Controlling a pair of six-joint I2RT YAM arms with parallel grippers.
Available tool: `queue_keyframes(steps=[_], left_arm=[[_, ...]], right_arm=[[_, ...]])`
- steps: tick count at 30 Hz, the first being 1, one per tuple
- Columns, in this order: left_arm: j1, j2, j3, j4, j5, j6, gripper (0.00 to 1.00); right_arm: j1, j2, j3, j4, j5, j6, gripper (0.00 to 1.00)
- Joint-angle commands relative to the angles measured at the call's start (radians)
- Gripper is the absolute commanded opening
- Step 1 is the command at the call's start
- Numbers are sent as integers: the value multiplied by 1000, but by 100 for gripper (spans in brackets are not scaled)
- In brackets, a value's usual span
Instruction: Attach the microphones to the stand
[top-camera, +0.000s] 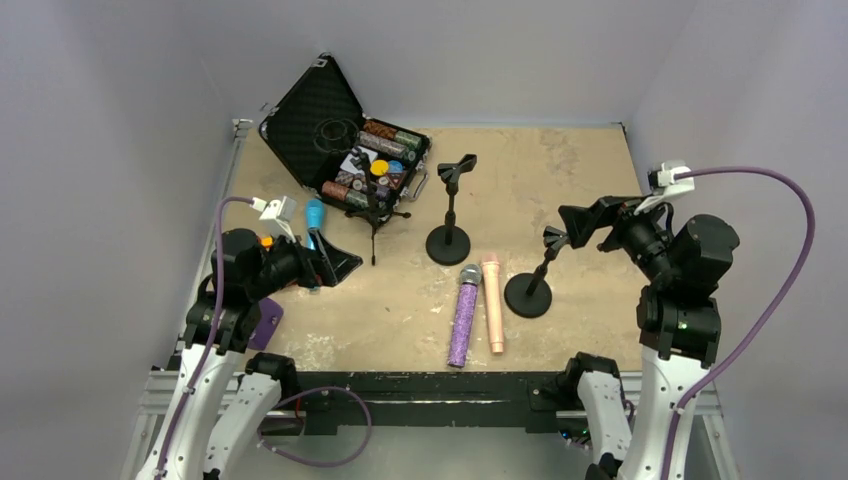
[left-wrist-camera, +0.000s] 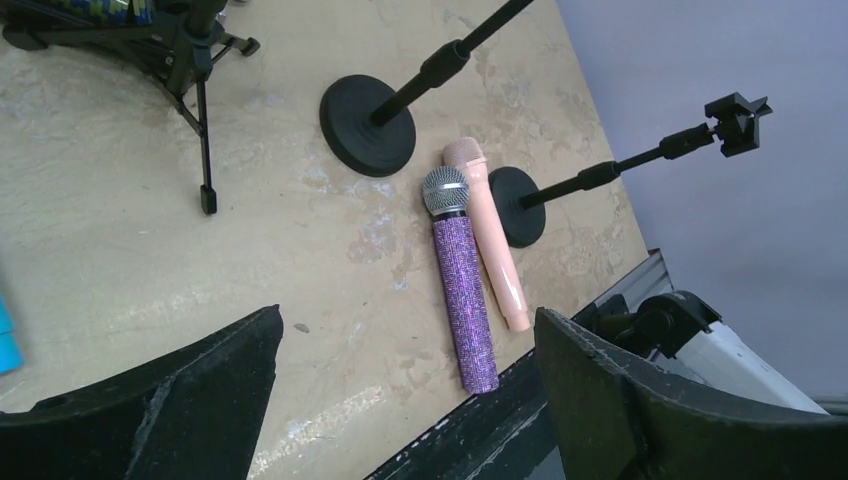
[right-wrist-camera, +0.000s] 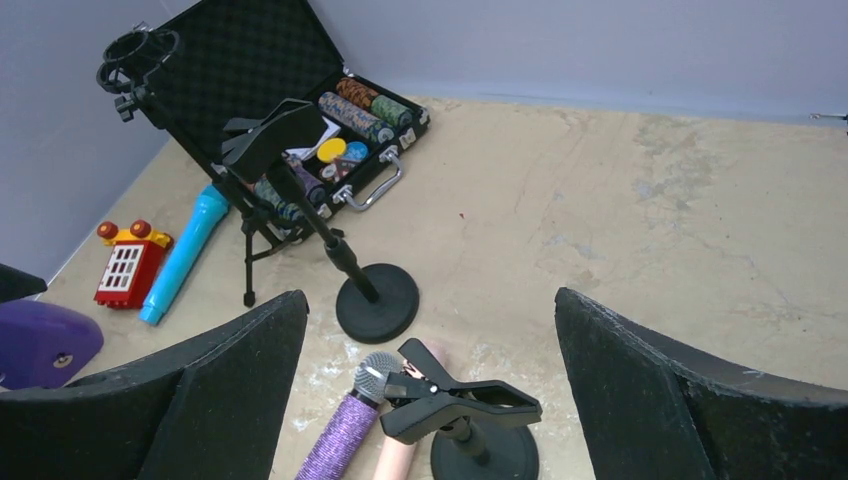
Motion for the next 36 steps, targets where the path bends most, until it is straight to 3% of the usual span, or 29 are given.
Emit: queue_keyframes(steps=[1, 8, 13, 18, 27, 36], left_arm=[[5, 12, 49, 5, 81, -15, 100], [-32, 16, 36, 38, 121, -57, 100], [-201, 86, 75, 18, 13, -43, 100], [-368, 184, 134, -10, -117, -16, 100], [-626, 405, 242, -7, -314, -23, 100], [-771, 680, 279, 116, -376, -103, 98]], right_arm=[[-3, 11, 45, -5, 16, -22, 99], [-4, 13, 47, -39, -115, -214, 99], [-1, 32, 81, -132, -415, -419, 99], [18, 67, 144, -260, -465, -548, 99], [17, 78, 101, -242, -492, -527, 99], [17, 75, 64, -196, -508, -492, 99]])
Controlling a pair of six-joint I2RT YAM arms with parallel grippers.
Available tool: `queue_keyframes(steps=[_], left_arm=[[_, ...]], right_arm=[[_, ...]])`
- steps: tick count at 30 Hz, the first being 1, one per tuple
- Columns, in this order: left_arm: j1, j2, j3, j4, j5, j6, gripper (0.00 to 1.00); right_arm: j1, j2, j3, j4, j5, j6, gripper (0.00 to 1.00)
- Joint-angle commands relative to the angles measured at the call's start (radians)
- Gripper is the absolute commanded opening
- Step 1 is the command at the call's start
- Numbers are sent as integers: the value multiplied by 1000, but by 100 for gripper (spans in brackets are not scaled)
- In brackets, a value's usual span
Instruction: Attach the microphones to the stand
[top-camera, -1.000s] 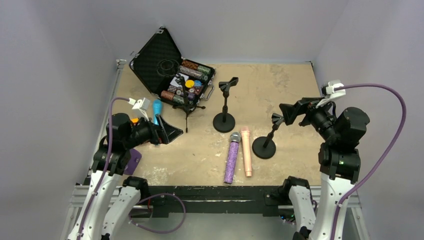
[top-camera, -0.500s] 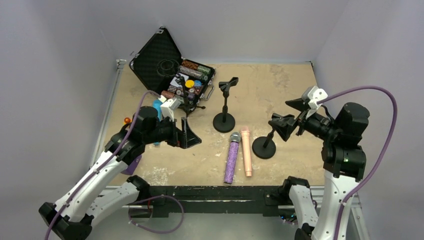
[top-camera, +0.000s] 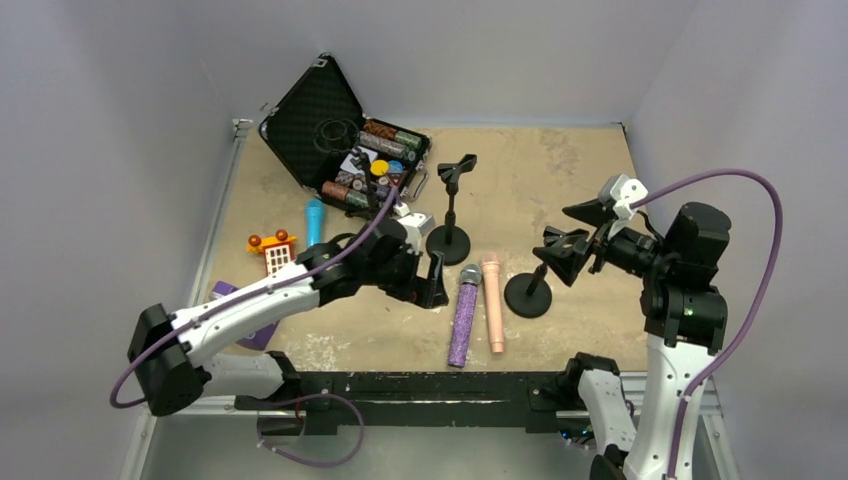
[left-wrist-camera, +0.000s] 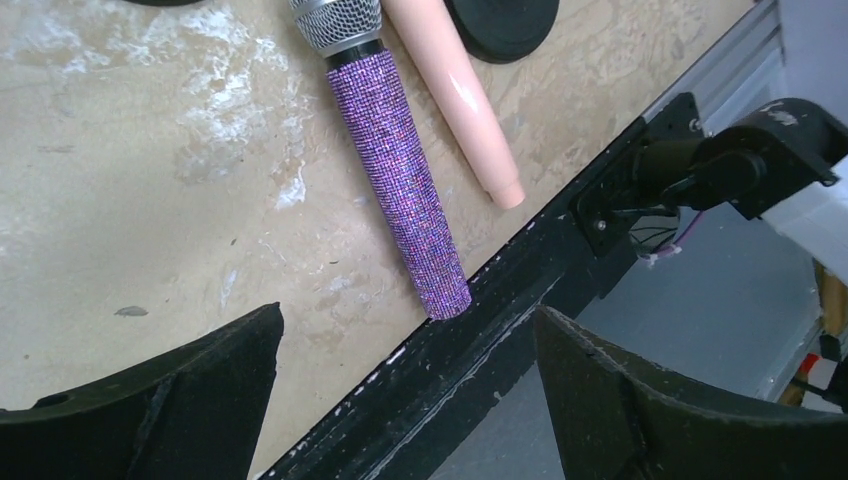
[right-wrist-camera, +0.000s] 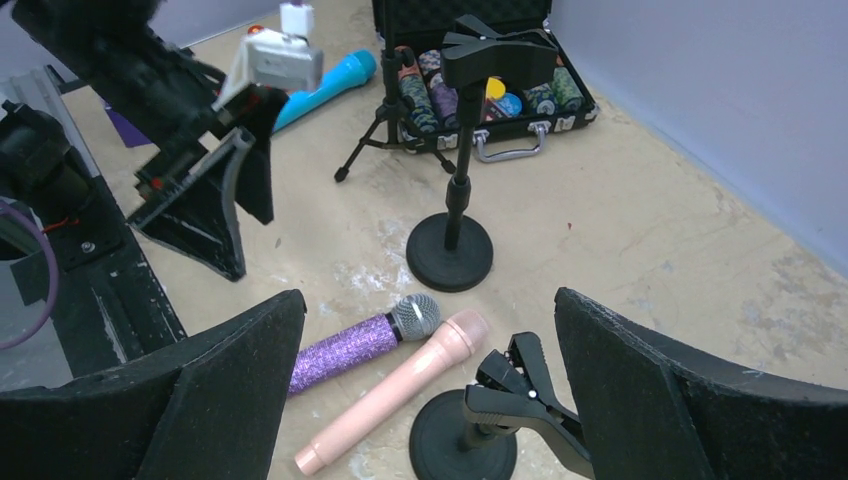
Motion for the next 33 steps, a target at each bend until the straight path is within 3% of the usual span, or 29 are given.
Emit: queue_keyframes(steps=[1, 7, 10, 20, 33], left_arm=[[-70, 132, 81, 74, -69, -49, 97], [-148, 311, 157, 46, -181, -98, 95], [-163, 366, 156, 59, -239, -134, 89], [-230, 500, 189, 71, -387, -195, 83], [-263, 668, 276, 75, -333, -193, 72]], right_arm=[[4, -3, -23, 46, -25, 24, 99], [5, -15, -43, 64, -10, 47, 99], [4, -21, -51, 71, -10, 57, 99], [4, -32, -65, 98, -4, 94, 99], [2, -45, -79, 110, -2, 112, 99]])
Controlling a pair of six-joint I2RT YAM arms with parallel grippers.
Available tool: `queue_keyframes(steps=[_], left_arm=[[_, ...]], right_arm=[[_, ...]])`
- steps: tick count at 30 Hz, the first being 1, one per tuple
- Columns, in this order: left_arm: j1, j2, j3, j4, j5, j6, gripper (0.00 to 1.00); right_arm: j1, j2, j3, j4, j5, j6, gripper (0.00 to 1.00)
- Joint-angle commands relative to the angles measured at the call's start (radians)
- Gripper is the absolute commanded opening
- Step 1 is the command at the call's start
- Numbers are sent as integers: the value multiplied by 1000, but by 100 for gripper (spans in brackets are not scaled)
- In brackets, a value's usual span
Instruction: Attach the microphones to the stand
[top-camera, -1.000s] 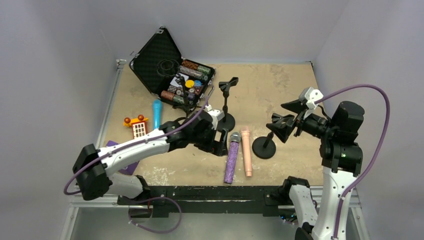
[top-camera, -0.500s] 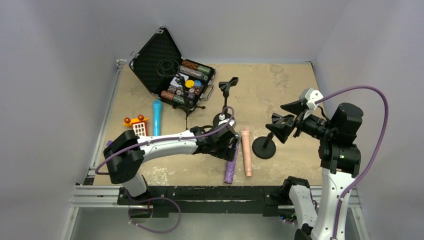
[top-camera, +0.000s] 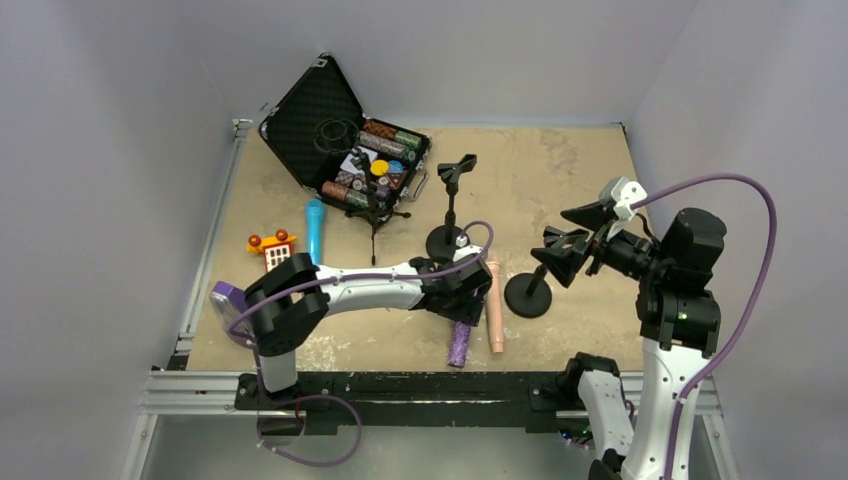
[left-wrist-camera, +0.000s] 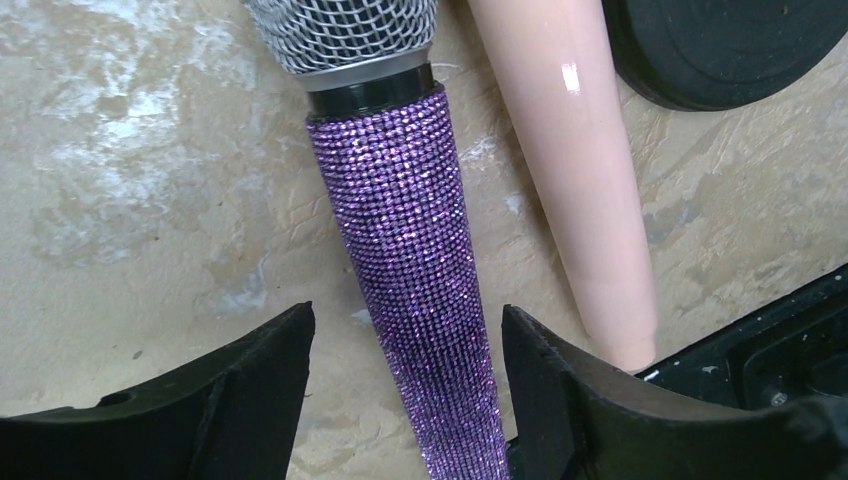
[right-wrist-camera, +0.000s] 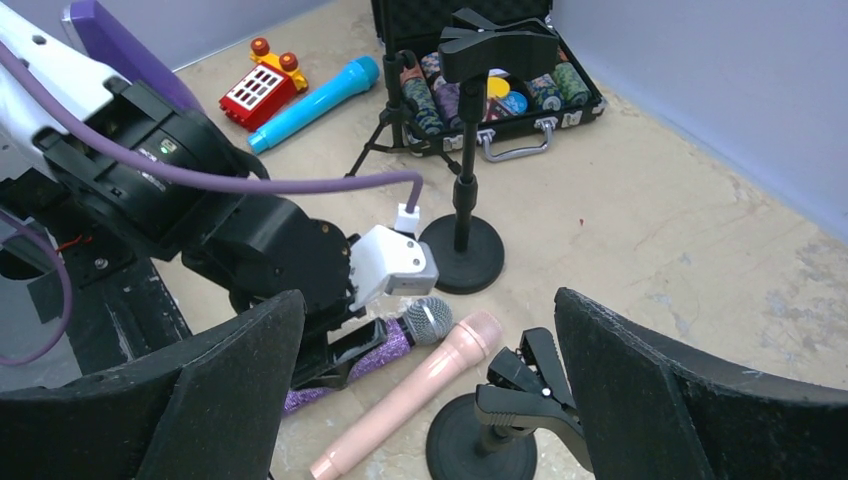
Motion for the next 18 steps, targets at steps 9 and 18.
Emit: queue_keyframes(steps=[9, 18], left_arm=[[-28, 130, 89, -14, 5, -23, 63], [-29, 141, 48, -12, -12, -18, 20]], right_arm=[[2, -22, -19, 40, -20, 32, 98], [2, -20, -11, 29, -29, 31, 98]])
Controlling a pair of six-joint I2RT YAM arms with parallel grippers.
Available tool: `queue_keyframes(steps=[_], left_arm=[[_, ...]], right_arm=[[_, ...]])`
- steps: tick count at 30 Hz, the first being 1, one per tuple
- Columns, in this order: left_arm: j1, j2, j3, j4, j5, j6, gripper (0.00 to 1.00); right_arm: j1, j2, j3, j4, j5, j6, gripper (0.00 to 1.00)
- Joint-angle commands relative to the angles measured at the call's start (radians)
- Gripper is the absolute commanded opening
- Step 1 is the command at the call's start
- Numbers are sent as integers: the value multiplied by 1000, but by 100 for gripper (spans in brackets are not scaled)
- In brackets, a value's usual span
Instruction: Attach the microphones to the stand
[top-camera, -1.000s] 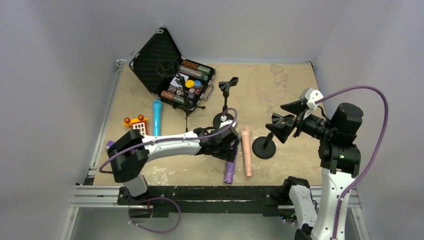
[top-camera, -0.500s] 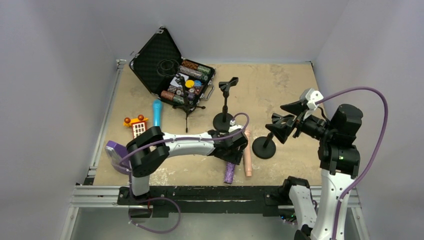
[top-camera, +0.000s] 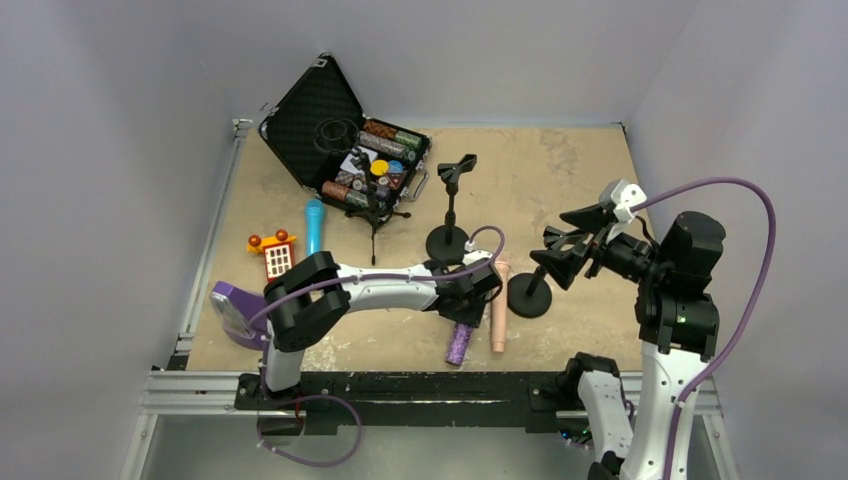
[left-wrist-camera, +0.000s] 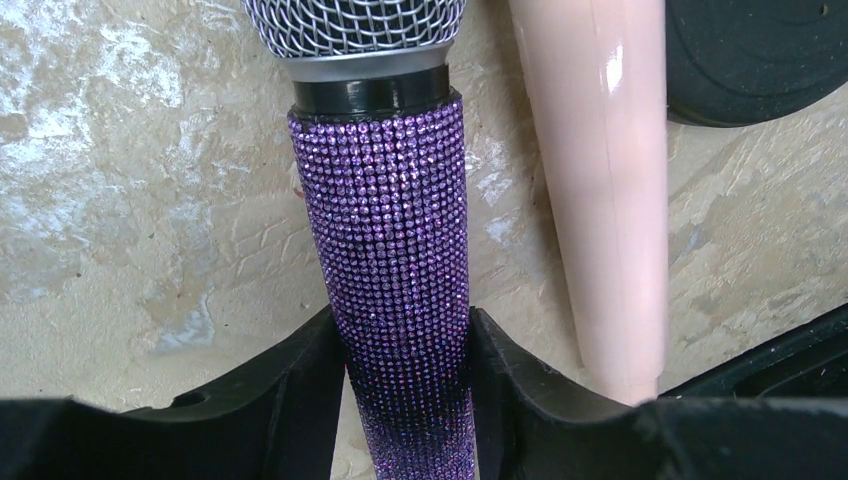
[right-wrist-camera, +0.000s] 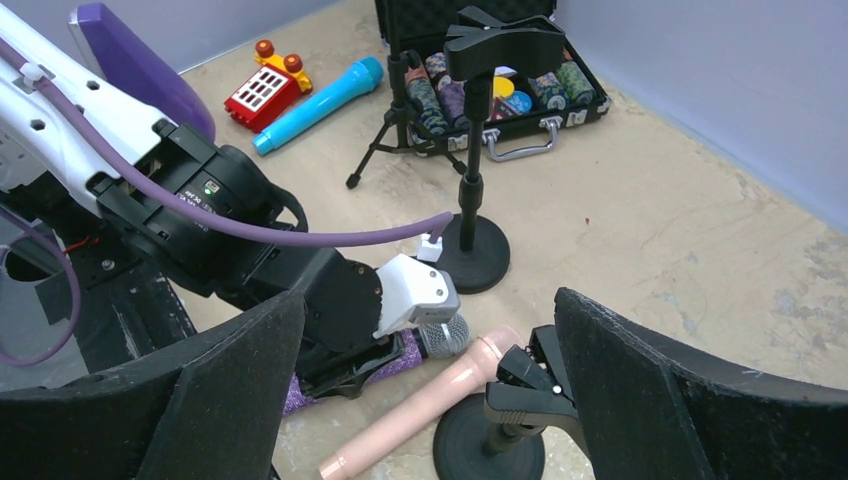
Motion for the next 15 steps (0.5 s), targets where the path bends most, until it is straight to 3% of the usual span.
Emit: queue_keyframes(steps=[1, 4, 9, 15], left_arm=[[-5, 4, -40, 0, -29, 1, 14], [-5, -79, -104, 26, -65, 20, 0], [-5, -320, -275, 106, -131, 83, 0], [-3, -688, -510, 287, -94, 215, 0]], right_arm=[[2, -3, 6, 20, -27, 10, 98], [2, 0, 11, 14, -30, 3, 98], [2, 12, 30, -44, -86, -60, 99], [3, 35, 47, -104, -147, -120, 99]])
